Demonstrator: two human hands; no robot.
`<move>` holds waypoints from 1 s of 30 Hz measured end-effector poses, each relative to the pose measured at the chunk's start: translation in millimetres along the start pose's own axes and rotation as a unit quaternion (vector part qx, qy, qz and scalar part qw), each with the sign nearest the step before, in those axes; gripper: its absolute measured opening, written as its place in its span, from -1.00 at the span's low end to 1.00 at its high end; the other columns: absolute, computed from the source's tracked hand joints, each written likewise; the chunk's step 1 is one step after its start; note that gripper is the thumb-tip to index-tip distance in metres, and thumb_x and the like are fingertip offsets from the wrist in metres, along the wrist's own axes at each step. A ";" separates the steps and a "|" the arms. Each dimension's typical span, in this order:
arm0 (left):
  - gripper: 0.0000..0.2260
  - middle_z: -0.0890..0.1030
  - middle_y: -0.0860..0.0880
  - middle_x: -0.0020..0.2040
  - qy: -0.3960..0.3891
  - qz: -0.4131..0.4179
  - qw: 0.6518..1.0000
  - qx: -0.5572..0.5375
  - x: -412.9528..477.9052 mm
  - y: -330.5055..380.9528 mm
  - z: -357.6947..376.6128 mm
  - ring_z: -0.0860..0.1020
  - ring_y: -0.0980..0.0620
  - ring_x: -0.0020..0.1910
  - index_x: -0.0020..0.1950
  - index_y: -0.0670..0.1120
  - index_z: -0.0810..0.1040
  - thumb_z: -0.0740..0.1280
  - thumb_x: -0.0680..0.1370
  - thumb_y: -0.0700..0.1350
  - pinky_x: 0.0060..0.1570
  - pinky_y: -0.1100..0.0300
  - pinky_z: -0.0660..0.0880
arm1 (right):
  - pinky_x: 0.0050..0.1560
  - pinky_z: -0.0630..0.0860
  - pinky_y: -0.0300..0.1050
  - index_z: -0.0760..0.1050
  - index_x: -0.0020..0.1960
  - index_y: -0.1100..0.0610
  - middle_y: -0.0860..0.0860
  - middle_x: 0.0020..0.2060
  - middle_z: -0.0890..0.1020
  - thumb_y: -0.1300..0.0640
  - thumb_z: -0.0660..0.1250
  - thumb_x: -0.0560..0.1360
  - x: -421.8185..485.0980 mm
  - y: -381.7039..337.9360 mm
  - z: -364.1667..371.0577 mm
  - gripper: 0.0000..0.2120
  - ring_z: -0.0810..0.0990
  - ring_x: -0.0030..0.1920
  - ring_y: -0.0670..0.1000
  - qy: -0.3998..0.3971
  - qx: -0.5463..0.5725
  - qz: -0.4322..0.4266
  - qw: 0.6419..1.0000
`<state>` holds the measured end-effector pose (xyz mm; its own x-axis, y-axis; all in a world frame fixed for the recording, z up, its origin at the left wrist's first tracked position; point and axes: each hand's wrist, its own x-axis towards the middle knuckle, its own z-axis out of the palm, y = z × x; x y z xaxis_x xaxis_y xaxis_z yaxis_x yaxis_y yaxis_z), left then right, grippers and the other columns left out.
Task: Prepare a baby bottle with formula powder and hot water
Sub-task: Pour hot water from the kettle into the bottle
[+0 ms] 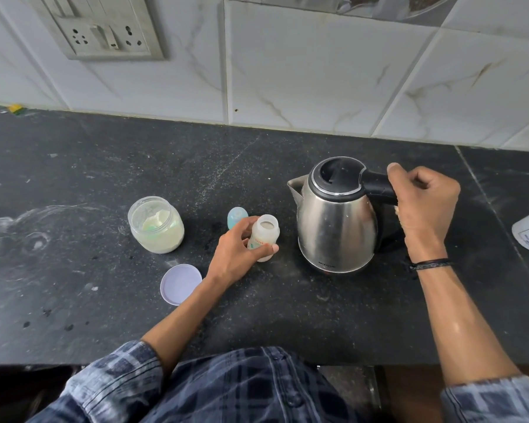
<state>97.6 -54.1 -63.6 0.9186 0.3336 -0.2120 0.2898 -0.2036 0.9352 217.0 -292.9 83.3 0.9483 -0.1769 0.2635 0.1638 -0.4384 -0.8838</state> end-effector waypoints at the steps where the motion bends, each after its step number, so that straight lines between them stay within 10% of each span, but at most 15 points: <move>1: -0.45 0.65 0.10 0.17 0.003 0.003 1.000 0.000 1.1 1.2 -1.5 0.61 0.17 0.18 0.31 0.12 0.55 0.63 0.36 -0.02 0.29 0.04 0.54 | -0.30 0.38 -0.10 0.39 -0.48 0.07 -0.12 -0.63 0.40 -0.05 0.44 0.47 1.4 -1.1 0.5 -0.56 0.35 -0.52 -0.07 -0.006 -0.012 -0.012 1.000; 30: -0.49 0.62 0.23 0.16 0.004 0.020 1.000 -0.012 5.5 6.6 -1.2 0.55 0.17 0.24 0.25 0.16 0.55 0.63 0.37 -0.03 0.33 0.03 0.51 | -0.21 0.54 -0.04 0.58 -0.33 0.11 -0.13 -0.47 0.60 -0.21 0.39 0.44 1.0 -55.7 6.7 -0.60 0.55 -0.38 0.01 -0.113 -0.208 -0.189 0.953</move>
<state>104.3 -52.5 -58.2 0.9271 0.3337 -0.1709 0.2452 -0.1948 0.9497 210.7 -262.8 130.2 0.8851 0.2367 0.4008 0.4279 -0.7527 -0.5004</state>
